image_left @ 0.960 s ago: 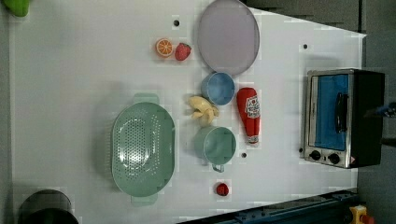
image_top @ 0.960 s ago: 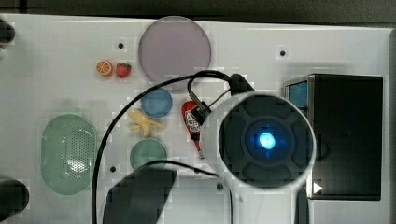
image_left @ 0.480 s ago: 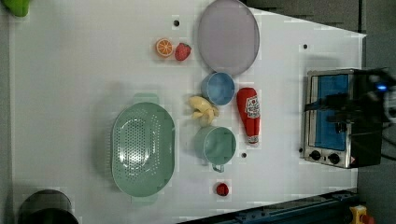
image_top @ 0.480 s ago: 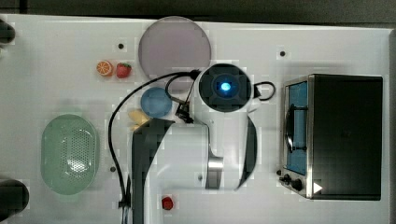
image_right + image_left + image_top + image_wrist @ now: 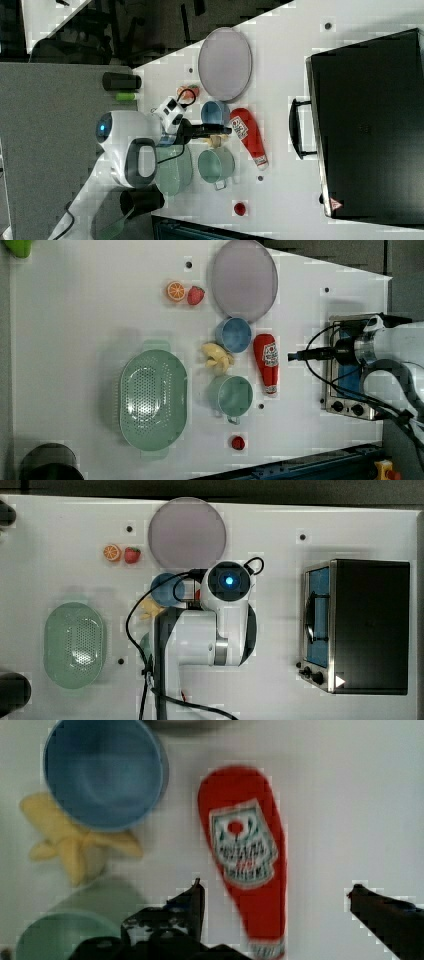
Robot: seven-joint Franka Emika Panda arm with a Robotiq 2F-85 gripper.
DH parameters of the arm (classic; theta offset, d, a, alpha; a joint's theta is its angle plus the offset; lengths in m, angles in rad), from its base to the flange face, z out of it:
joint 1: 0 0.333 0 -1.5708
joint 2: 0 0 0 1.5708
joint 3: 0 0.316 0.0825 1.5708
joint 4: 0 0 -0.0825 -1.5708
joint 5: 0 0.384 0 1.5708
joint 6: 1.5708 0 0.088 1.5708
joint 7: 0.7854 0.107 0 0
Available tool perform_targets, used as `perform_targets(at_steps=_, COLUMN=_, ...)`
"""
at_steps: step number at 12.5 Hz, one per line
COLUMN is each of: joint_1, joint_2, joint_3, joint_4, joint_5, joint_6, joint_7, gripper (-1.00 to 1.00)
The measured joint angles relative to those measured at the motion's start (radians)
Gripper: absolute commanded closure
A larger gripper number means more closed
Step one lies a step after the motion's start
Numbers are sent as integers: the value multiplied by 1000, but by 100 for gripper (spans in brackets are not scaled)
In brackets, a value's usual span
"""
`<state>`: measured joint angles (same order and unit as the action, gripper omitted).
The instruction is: Pick Ketchup from the table and place it in strainer.
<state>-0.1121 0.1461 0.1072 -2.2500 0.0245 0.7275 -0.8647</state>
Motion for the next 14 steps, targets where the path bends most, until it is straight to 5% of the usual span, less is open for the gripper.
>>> perform_targets(at_steps=9, joint_1=18, joint_2=202, joint_3=-17, joint_4=-111, joint_5=-14, joint_6=382, joint_7=-57, gripper=-100)
perform_targets(at_steps=10, joint_1=21, joint_2=230, joint_3=-21, joint_4=-119, joint_5=-14, joint_6=399, joint_7=-58, gripper=-93)
perform_targets(at_steps=13, joint_1=29, joint_2=273, joint_3=-15, joint_4=-152, joint_5=-12, joint_6=436, joint_7=-59, gripper=-21)
perform_targets(at_steps=14, joint_1=29, joint_2=269, joint_3=-14, joint_4=-152, joint_5=-12, joint_6=438, joint_7=-60, gripper=-16)
